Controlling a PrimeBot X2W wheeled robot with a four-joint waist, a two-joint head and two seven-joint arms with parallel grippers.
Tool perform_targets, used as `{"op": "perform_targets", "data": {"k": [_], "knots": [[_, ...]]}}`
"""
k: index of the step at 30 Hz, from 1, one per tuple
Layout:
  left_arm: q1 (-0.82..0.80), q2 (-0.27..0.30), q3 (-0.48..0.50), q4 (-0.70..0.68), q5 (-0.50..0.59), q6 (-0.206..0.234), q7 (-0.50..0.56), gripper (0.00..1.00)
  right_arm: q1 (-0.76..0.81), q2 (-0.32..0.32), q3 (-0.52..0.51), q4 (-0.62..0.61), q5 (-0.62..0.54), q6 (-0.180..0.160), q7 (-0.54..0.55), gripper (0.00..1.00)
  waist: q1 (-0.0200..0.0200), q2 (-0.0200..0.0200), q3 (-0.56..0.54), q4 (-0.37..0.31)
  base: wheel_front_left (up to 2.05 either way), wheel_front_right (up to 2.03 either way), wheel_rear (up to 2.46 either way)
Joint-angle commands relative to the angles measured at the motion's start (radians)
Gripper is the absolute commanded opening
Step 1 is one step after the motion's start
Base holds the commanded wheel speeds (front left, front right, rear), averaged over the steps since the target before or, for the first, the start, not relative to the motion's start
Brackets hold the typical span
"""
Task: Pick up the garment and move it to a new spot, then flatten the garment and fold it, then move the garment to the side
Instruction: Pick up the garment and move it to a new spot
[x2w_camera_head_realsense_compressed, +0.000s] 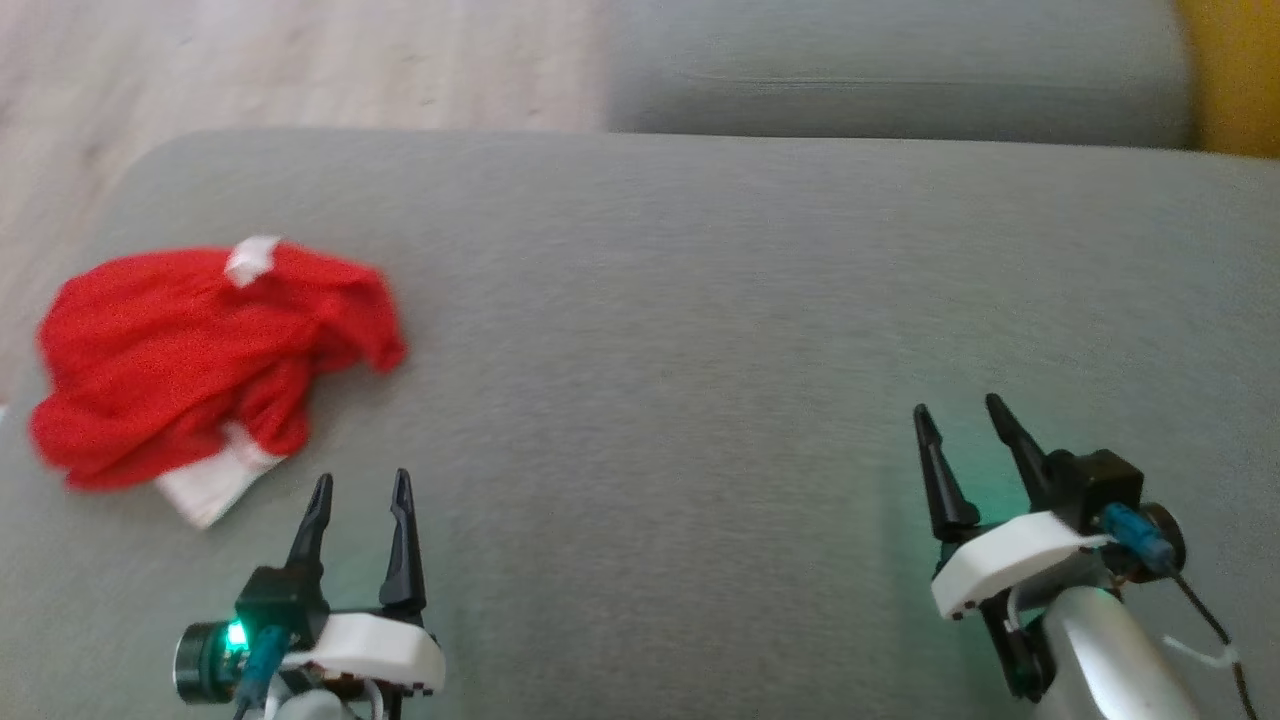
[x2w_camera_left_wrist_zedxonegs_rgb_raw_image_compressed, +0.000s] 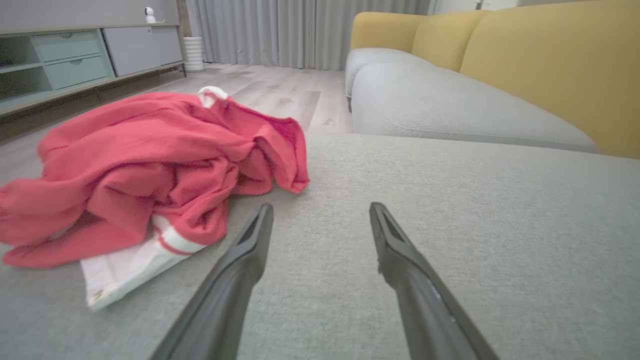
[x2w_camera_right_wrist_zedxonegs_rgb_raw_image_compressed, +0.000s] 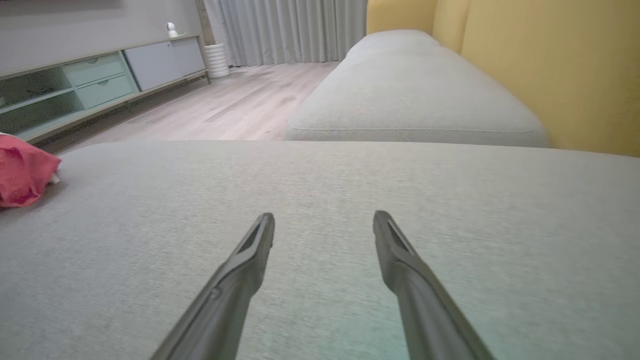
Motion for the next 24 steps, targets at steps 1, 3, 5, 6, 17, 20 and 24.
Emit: {"op": "perform_targets", "data": {"k": [1, 3, 5, 6, 17, 20, 24], "knots": [[-0.043, 0.005, 0.026, -0.033, -0.004, 0.006, -0.012, 1.0, -0.025, 0.002, 0.027, -0.034, 0.007, -0.001, -0.014, 1.0, 0.0, 0.0, 0.017, 0.079, 0.0, 0.0, 0.0], [-0.044, 0.005, 0.023, -0.036, -0.008, 0.012, -0.012, 1.0, -0.027, 0.005, 0.044, -0.034, 0.012, -0.001, -0.014, 1.0, 0.0, 0.0, 0.023, 0.128, 0.0, 0.0, 0.0], [-0.044, 0.005, 0.024, -0.042, -0.009, 0.016, -0.012, 1.0, -0.032, 0.007, 0.061, -0.034, 0.017, -0.001, -0.014, 1.0, 0.0, 0.0, 0.029, 0.175, 0.0, 0.0, 0.0], [-0.043, 0.005, 0.026, -0.044, -0.008, 0.018, -0.012, 1.0, -0.034, 0.008, 0.071, -0.034, 0.018, -0.001, -0.014, 1.0, 0.0, 0.0, 0.031, 0.195, 0.0, 0.0, 0.0], [-0.014, 0.005, 0.069, -0.051, -0.005, 0.017, -0.012, 1.0, -0.046, 0.015, 0.124, -0.029, 0.032, -0.001, -0.014, 1.0, 0.0, 0.0, 0.031, 0.353, 0.0, 0.0, 0.0], [-0.018, 0.005, 0.078, -0.049, -0.005, 0.006, -0.012, 1.0, -0.045, 0.017, 0.124, -0.025, 0.04, -0.001, -0.014, 1.0, 0.0, 0.0, 0.034, 0.363, 0.0, 0.0, 0.0], [-0.053, 0.005, 0.082, -0.046, 0.0, -0.031, -0.012, 1.0, -0.052, 0.016, 0.131, -0.032, 0.046, -0.001, -0.014, 1.0, 0.0, 0.0, 0.053, 0.355, 0.0, 0.0, 0.0]]}}
